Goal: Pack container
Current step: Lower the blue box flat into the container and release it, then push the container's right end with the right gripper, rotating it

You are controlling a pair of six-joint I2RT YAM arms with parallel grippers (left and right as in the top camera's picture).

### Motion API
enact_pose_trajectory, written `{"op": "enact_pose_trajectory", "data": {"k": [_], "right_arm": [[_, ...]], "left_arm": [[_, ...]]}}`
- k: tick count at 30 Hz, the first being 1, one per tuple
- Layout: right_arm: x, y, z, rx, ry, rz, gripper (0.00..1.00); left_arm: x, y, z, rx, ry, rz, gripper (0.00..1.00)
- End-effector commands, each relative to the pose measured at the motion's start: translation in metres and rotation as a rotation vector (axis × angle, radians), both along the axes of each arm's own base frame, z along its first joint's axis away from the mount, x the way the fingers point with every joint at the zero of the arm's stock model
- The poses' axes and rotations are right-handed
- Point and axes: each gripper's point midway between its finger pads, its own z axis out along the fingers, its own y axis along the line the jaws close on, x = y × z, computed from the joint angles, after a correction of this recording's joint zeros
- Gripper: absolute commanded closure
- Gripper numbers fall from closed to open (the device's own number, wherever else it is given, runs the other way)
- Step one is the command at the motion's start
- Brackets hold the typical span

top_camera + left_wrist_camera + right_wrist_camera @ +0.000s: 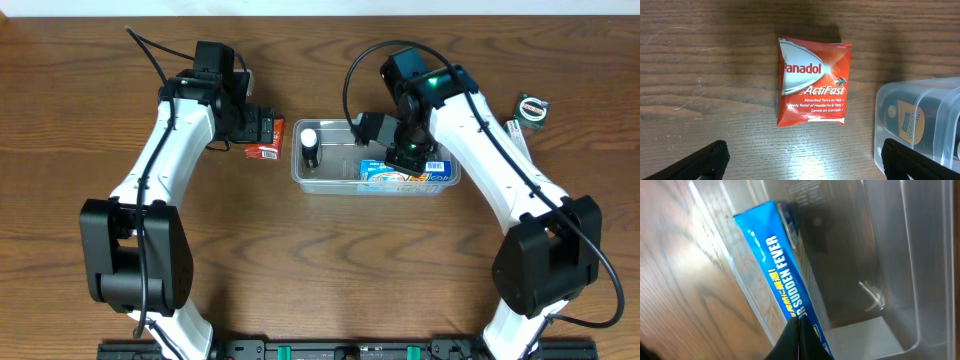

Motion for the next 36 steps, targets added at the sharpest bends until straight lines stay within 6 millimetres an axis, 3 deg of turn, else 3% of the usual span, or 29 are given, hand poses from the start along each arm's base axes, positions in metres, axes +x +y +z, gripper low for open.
{"op": "enact_pose_trajectory", "data": {"k": [1, 8, 14, 21, 29, 33, 36], "right_arm": [[0.001, 0.006, 0.008, 0.038, 0.006, -0.194, 0.99], [0.004, 0.008, 0.028, 0.058, 0.013, -0.407, 0.99], [-0.023, 0.006, 0.031, 0.040, 0.143, -0.573, 0.99], [-0.038, 0.000, 0.020, -0.008, 0.207, -0.669, 0.99], [-0.040, -0.001, -0.009, -0.018, 0.218, -0.688, 0.99], [-0.040, -0.001, -0.018, -0.016, 0.215, -0.688, 0.99], [-0.037, 0.000, -0.022, -0.006, 0.204, -0.687, 0.99]], "left_arm": [[-0.002, 0.000, -0.006, -0.002, 0.020, -0.005, 0.02], [-0.003, 0.000, -0.007, -0.001, 0.024, -0.005, 0.02], [-0.006, 0.001, -0.017, -0.001, 0.025, -0.005, 0.02], [-0.006, 0.001, -0.018, -0.002, 0.024, -0.004, 0.02], [-0.001, 0.000, -0.017, -0.004, 0.005, -0.005, 0.01], [0.000, 0.000, -0.017, -0.004, -0.001, -0.005, 0.14], [0.002, 0.000, -0.016, -0.005, -0.007, -0.006, 0.15]]}}
